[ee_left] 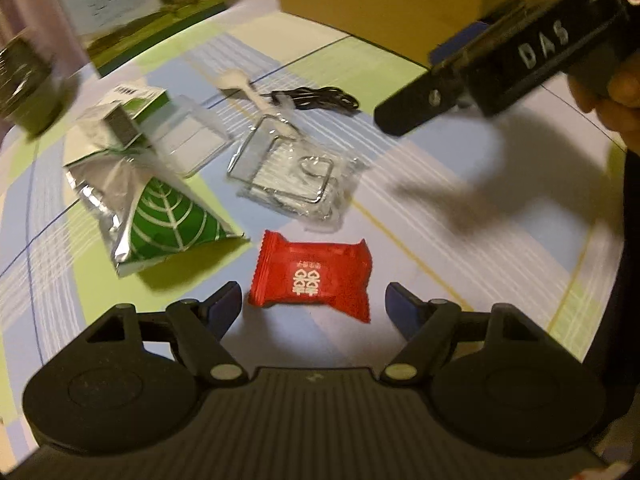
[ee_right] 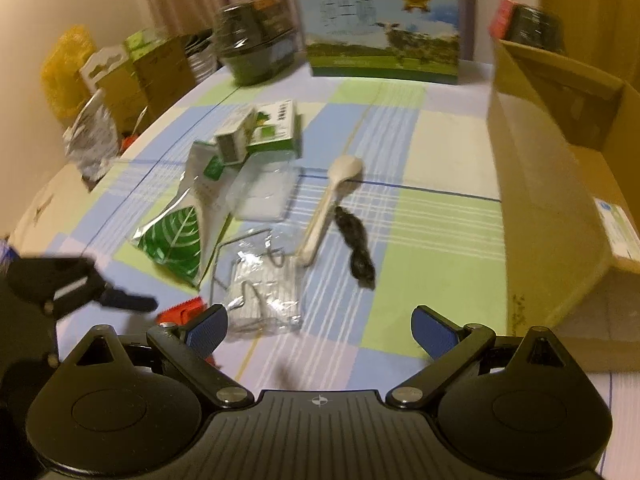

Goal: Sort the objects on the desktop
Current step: 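Grasp the red candy packet with the left tool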

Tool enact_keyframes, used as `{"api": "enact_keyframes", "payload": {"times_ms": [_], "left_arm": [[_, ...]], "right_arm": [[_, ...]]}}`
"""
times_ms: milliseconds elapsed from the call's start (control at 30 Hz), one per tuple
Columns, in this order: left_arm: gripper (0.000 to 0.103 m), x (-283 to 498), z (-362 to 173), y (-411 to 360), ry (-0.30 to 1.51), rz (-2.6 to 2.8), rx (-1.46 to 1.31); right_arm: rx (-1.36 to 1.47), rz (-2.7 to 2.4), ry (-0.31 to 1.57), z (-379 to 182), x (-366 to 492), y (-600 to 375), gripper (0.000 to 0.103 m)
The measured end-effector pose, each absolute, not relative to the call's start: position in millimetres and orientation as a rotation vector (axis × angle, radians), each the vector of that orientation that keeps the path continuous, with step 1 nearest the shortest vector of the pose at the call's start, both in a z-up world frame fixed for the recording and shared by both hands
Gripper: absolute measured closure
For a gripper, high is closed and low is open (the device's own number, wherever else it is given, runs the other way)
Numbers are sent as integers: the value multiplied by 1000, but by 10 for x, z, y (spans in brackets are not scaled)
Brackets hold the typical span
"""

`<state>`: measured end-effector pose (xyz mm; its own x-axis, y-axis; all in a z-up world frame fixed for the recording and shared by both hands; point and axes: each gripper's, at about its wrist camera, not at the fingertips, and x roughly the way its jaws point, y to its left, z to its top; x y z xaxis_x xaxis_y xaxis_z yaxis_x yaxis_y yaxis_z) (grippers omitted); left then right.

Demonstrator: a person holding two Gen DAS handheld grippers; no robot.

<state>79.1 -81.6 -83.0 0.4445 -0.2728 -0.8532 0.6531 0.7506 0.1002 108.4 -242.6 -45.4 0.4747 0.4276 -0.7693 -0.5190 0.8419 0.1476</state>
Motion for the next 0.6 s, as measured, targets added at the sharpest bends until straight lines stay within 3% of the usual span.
{"api": "enact_keyframes", "payload": {"times_ms": [267, 333, 400, 600], "left_arm": [[29, 963, -868, -767, 956, -711, 469], [33, 989, -867, -761, 961, -739, 470], [44, 1015, -854, -741, 969, -755, 460], [58, 1031, -801, -645, 968, -756, 487]], "right_arm": [[-244, 672, 874, -513, 1007, -2179, 8], [-281, 694, 868, -536, 998, -2111, 11], [-307, 712, 869, -570, 1007, -2052, 14], [-345, 746, 897, -663, 1045, -1921, 24]]}}
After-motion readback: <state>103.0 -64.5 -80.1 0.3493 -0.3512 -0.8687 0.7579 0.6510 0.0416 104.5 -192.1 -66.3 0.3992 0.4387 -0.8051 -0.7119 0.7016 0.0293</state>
